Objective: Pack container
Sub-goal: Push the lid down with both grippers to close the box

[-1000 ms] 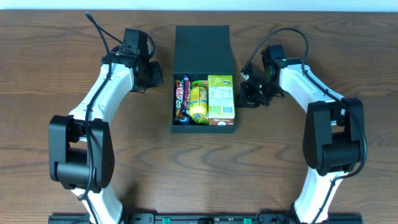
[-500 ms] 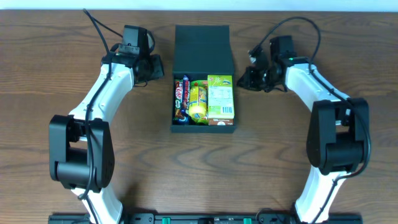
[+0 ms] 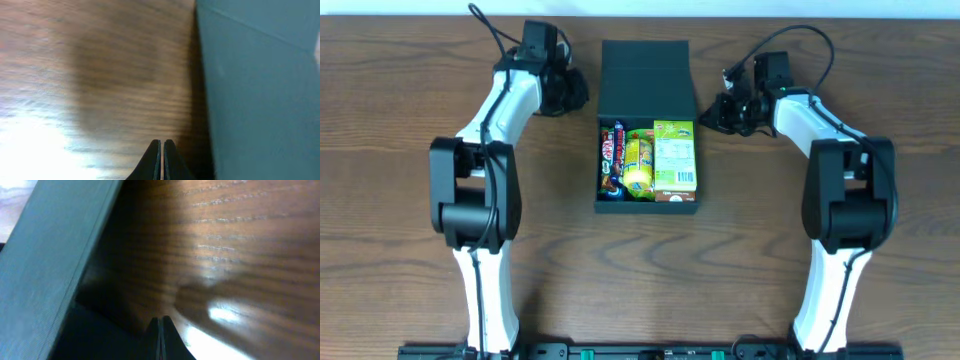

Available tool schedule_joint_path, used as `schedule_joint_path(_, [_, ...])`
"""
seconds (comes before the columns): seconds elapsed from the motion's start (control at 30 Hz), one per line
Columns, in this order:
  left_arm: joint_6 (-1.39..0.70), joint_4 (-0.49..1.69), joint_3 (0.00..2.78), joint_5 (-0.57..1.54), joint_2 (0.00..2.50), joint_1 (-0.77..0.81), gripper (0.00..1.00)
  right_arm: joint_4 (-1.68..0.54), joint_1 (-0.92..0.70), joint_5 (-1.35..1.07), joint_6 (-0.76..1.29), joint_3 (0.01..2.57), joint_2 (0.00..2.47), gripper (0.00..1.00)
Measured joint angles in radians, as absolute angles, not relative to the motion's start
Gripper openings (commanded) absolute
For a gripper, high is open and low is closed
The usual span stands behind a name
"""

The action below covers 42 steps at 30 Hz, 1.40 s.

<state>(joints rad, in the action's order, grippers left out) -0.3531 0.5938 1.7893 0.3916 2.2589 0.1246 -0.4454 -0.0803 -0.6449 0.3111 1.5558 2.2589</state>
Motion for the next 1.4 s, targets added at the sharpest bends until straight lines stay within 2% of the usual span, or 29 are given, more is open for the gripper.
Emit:
schedule_joint_path(0.57, [-0.422,0.583,1.837,0.502,2.34,0.125,0.06,-0.422,-0.091,-0.771,0.328,1.622,2.32,0.01])
schedule_joint_path(1.07, [-0.423,0.565,1.837,0.521,2.34,0.119,0.06,-0.249,-0.083,-0.944,0.321,1.622,2.334,0.01])
schedule_joint_path(1.4, [-0.455,0.463,1.837,0.522,2.34,0.112,0.06,-0.186,-0.06,-1.077,0.295,1.622,2.334,0.01])
